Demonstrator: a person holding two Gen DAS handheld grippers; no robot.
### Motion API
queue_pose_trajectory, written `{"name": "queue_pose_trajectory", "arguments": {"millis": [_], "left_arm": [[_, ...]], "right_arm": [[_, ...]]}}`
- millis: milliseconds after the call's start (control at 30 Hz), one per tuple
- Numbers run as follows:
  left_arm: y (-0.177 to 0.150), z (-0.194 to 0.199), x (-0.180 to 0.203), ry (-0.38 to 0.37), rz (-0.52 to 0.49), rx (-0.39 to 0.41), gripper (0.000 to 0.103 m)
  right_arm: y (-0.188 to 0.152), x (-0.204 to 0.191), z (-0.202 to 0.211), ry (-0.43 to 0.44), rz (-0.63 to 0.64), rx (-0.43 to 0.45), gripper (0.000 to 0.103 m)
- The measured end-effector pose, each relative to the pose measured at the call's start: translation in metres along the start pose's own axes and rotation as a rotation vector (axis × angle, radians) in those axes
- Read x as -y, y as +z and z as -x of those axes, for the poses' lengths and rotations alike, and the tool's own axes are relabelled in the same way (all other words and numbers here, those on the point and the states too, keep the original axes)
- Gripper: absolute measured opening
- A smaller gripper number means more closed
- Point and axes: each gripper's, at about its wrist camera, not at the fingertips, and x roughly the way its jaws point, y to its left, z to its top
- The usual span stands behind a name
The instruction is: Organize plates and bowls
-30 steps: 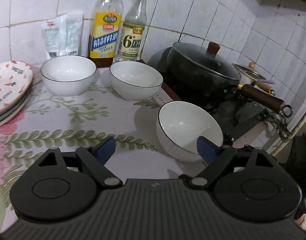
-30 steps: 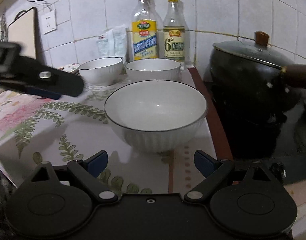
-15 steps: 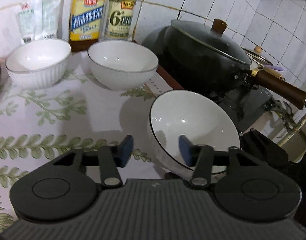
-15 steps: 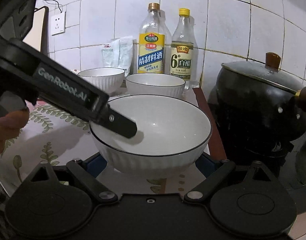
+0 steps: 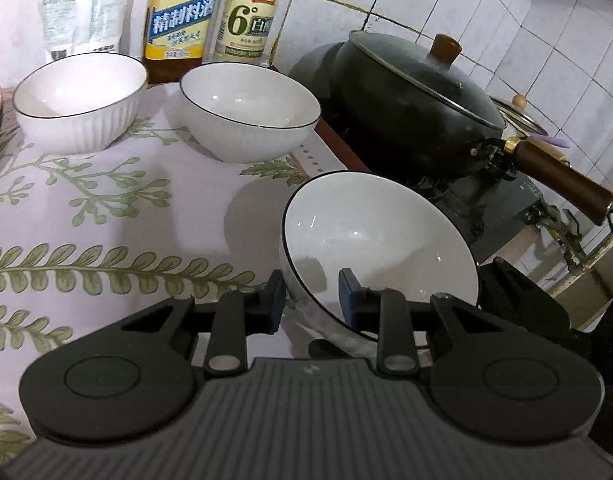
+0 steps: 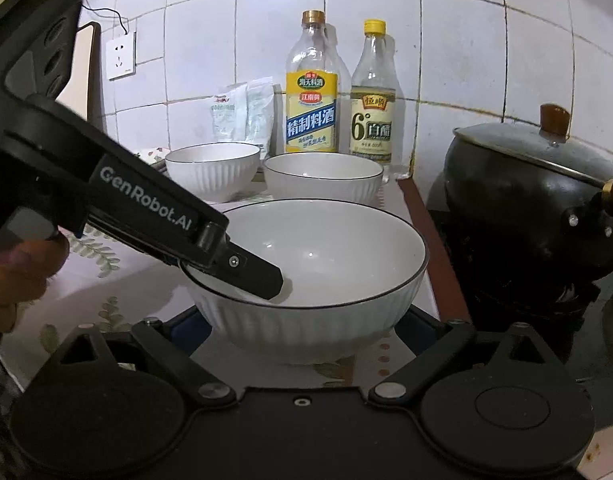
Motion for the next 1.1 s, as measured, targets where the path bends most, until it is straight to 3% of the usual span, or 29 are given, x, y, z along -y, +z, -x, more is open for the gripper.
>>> {"name": "queue_pose_trajectory", "arguments": {"millis": [533,1100], "left_arm": [[-0.012,0.102,-0.015,0.091,-0.059,0.139,0.027],[-0.019,0.142,-0.072,0.196,0.028,0.188,0.027]], "right_arm": [[0.033,-0.070,0.027,0.060,0.074,0.081,0.099],[0.053,-0.130,-0.009,0.167,0.129,0.056,0.099]]}}
